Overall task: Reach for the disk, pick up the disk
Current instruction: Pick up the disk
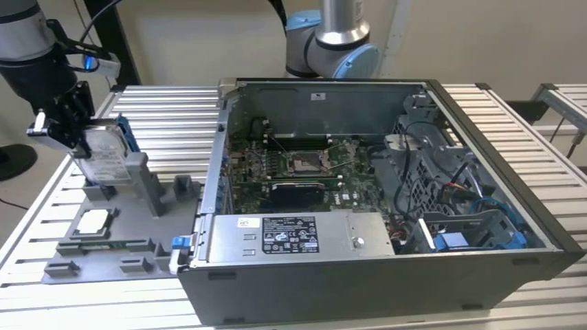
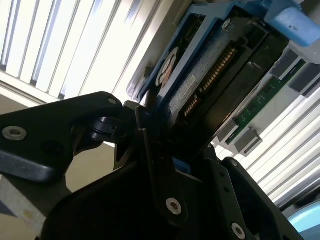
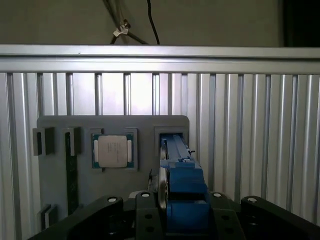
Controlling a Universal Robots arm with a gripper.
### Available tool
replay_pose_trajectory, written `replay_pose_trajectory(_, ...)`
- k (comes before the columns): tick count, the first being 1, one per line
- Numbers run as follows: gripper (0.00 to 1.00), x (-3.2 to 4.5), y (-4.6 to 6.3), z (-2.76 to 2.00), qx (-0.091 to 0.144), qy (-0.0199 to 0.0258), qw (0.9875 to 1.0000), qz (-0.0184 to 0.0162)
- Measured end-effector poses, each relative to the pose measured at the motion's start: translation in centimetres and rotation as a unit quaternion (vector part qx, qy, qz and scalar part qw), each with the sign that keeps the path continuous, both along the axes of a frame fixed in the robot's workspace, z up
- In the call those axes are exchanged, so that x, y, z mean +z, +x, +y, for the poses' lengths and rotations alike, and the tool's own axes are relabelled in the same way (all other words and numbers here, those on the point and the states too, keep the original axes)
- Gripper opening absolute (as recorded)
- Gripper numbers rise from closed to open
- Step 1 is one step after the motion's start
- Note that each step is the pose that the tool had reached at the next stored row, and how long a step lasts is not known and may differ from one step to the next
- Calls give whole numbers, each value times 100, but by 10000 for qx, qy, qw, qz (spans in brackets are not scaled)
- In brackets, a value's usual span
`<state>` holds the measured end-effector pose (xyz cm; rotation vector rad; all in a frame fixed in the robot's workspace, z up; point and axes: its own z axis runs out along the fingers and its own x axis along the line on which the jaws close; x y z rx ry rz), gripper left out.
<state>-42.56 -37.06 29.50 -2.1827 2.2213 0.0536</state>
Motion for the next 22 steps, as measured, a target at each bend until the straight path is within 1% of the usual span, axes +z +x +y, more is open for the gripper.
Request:
replay_pose_trajectory(4,0,45,0,0,0,0,10000,0)
replay_pose_trajectory(13,0,105,0,0,0,-3,10000,0)
replay_pose_trajectory(16,0,153,0,0,0,-3,10000,0)
replay_pose_trajectory(22,0,279,0,0,0,-3,10000,0)
